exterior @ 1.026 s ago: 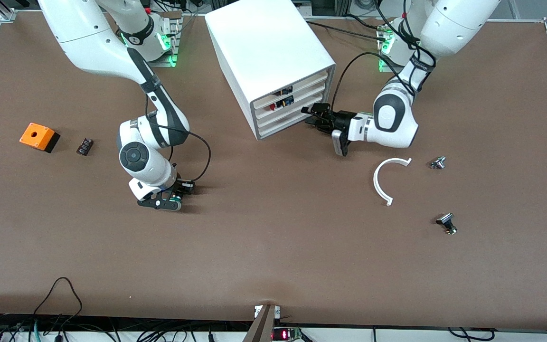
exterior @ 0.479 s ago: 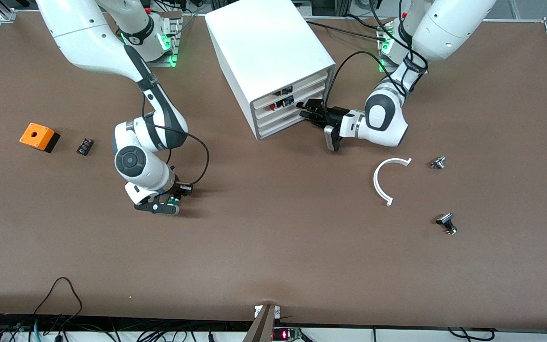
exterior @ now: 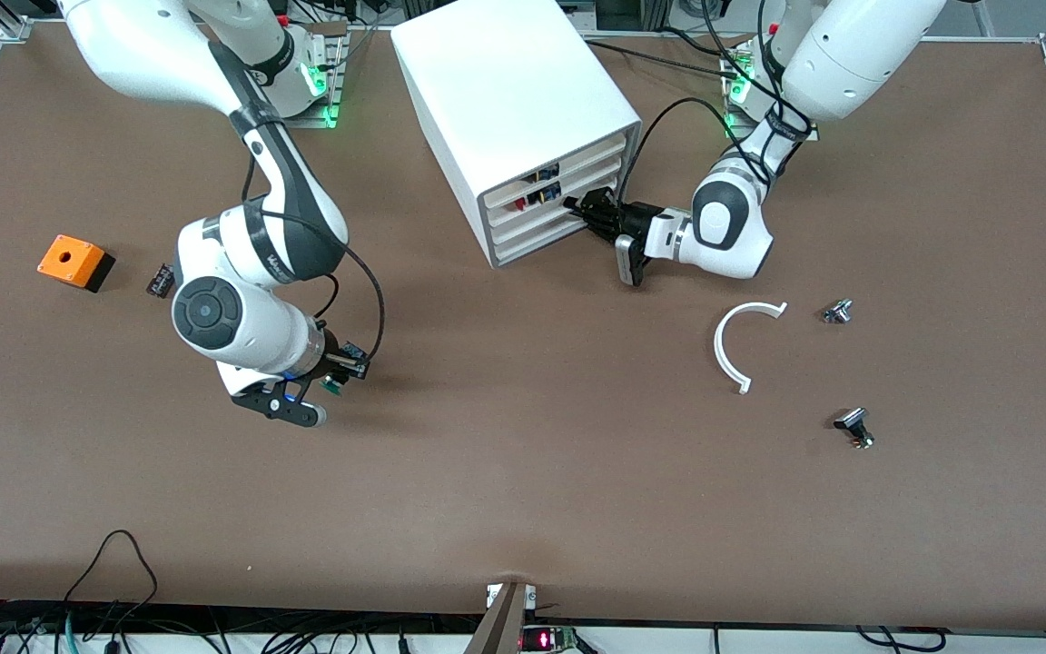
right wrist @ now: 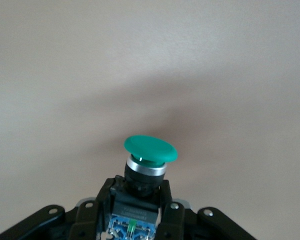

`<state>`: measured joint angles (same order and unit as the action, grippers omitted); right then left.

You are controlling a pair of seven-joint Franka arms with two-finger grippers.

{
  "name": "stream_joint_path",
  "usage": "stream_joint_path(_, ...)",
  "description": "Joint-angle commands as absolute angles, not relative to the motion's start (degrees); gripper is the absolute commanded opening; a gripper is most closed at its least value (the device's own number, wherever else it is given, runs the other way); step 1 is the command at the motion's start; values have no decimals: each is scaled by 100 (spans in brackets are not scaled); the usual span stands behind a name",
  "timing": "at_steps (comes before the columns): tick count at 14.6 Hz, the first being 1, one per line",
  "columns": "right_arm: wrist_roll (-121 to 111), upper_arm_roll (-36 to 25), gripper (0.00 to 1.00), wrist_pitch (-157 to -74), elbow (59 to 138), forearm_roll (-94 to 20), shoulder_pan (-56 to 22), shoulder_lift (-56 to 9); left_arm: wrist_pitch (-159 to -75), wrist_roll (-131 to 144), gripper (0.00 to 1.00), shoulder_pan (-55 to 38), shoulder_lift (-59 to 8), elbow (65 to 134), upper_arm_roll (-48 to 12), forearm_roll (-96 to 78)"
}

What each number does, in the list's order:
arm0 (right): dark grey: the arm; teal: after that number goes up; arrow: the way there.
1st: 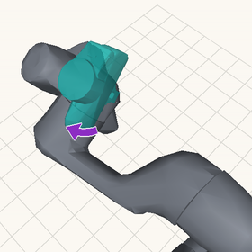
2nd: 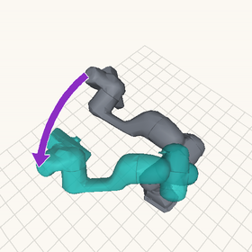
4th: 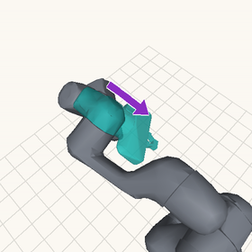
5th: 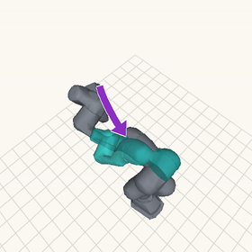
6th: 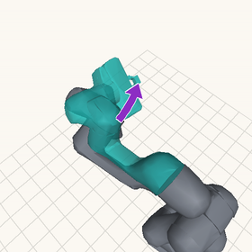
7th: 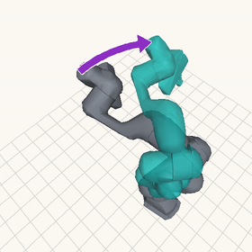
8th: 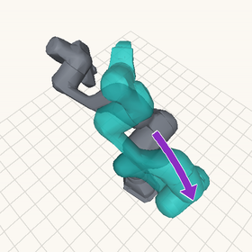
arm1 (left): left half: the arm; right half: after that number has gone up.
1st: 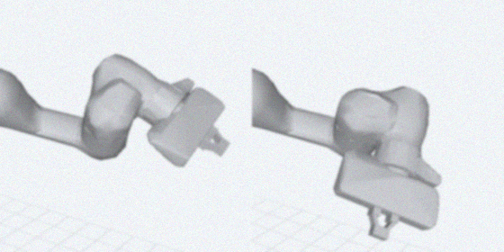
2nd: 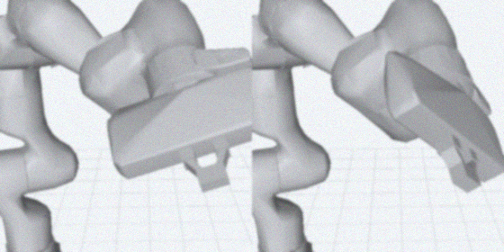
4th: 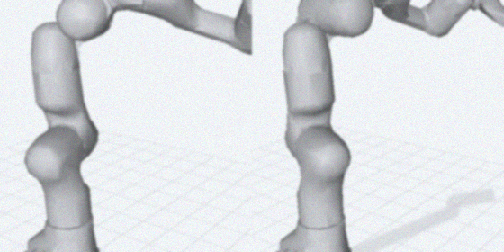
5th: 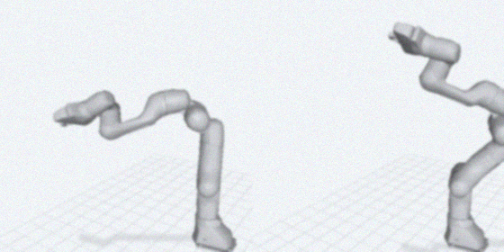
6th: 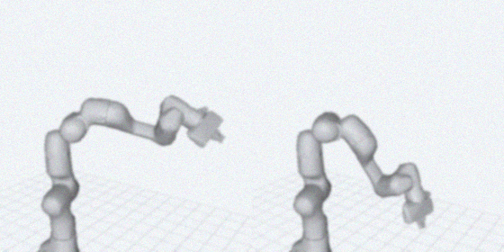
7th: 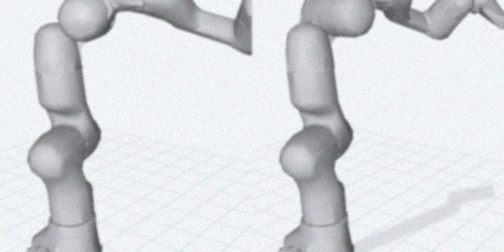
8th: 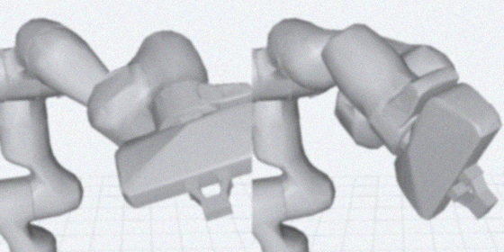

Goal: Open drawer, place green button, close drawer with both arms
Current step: 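Grasp the green button with the right gripper while the left gripper grips the drawer, then pull the drawer open with the left gripper while the right gripper lifts the button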

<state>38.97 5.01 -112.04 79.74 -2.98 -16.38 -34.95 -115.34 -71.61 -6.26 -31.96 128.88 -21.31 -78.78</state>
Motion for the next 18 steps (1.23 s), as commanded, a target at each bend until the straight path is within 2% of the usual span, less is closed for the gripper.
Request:
stream_joint_path(1, 4629, 501, 0, -10907, 7402, -387, -1854, -3577, -11540, -7216, 0, -501, -3182, 12780, -2092, -7989)
stream_joint_path(11, 7423, 510, 0, -11004, 6163, -387, -2934, -3849, -11514, -6214, 0, 202, -3453, 11612, -1829, -6627)
stream_joint_path(15, 8576, 492, 0, -11241, 6056, -369, -3497, -3964, -11522, -6214, 1, 202, -3586, 11505, -1775, -6618)
stream_joint_path(16, 8822, 492, 0, -11354, 6056, -360, -3620, -4007, -11522, -6214, 44, 211, -3577, 11514, -1775, -6618)
stream_joint_path(17, 9068, 492, 0, -11503, 6056, -360, -3708, -4034, -11522, -6240, 99, 228, -3577, 11514, -1749, -6618)
stream_joint_path(18, 9270, 492, 0, -11627, 6056, -360, -3805, -4095, -11514, -6232, 100, 229, -3542, 11514, -1697, -6618)
